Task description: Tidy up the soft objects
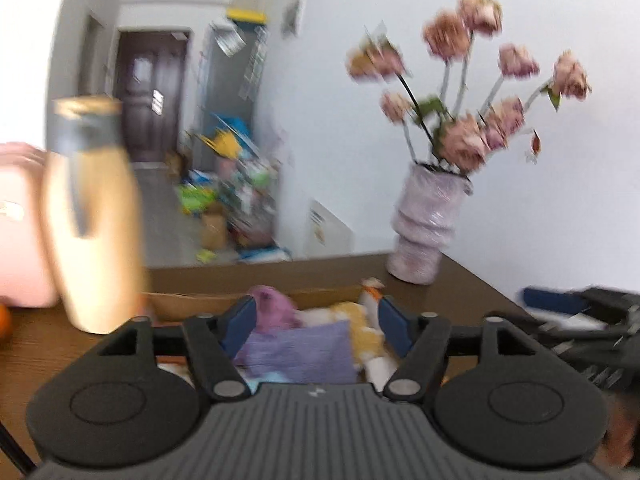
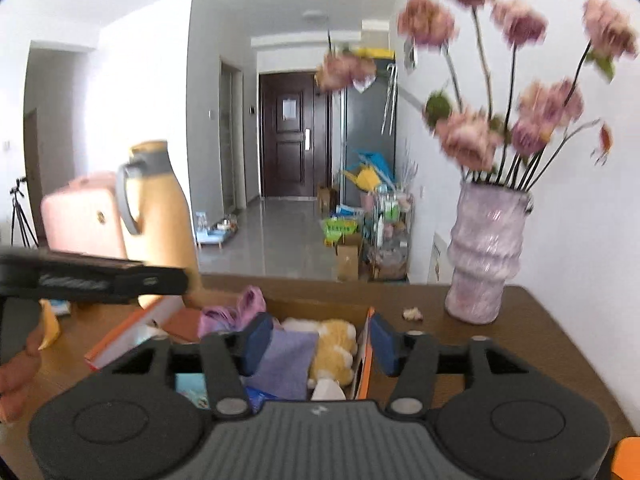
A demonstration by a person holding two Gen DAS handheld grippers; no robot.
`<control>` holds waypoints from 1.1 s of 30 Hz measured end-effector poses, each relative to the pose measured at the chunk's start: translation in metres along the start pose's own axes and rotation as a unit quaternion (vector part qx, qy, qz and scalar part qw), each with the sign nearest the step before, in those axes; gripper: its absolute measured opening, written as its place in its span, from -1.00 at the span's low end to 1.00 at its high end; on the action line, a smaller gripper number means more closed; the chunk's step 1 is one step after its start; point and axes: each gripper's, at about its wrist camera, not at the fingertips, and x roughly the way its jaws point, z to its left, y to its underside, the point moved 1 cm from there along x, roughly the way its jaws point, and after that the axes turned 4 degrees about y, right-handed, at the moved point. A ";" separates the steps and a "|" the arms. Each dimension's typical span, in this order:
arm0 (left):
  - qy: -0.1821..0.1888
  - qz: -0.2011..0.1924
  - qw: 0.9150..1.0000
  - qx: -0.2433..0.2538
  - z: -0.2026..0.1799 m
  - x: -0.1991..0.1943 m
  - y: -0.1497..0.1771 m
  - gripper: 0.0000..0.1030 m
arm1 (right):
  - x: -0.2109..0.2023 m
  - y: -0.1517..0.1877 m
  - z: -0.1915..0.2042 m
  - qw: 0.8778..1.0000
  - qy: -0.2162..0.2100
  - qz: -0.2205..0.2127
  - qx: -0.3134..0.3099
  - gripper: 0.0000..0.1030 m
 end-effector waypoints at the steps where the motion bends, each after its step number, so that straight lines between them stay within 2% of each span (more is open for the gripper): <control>1: -0.015 -0.012 1.000 0.002 0.003 -0.019 0.001 0.47 | -0.012 -0.001 0.003 1.000 -0.002 -0.007 0.000 0.32; 4: -0.068 -0.047 0.996 0.016 0.011 -0.071 0.015 0.67 | -0.044 0.002 0.011 0.999 -0.016 -0.033 0.007 0.58; 6: -0.109 -0.078 0.991 0.016 0.017 -0.105 0.028 0.67 | -0.061 0.007 0.017 0.998 -0.017 -0.055 0.010 0.78; 9: -0.141 -0.098 0.985 0.017 0.022 -0.142 0.046 0.70 | -0.079 0.017 0.024 0.997 -0.002 -0.077 0.012 0.80; 15: -0.158 -0.113 0.981 0.010 0.022 -0.186 0.068 0.70 | -0.104 0.030 0.028 0.996 0.002 -0.086 0.029 0.82; 20: -0.162 -0.124 0.979 0.015 0.013 -0.208 0.085 0.73 | -0.129 0.047 0.033 0.995 0.004 -0.093 0.033 0.83; 24: -0.161 -0.128 0.979 0.015 0.000 -0.231 0.113 0.74 | -0.164 0.080 0.042 0.995 0.001 -0.100 0.029 0.83; 28: -0.170 -0.138 0.975 0.037 -0.023 -0.267 0.157 0.87 | -0.205 0.119 0.050 0.995 -0.009 -0.094 0.020 0.83; 31: -0.166 -0.139 0.976 0.036 -0.038 -0.298 0.190 0.95 | -0.241 0.153 0.060 0.995 -0.015 -0.095 0.004 0.90; 33: -0.178 -0.144 0.973 0.030 -0.047 -0.320 0.213 0.99 | -0.264 0.175 0.066 0.995 -0.016 -0.096 -0.008 0.95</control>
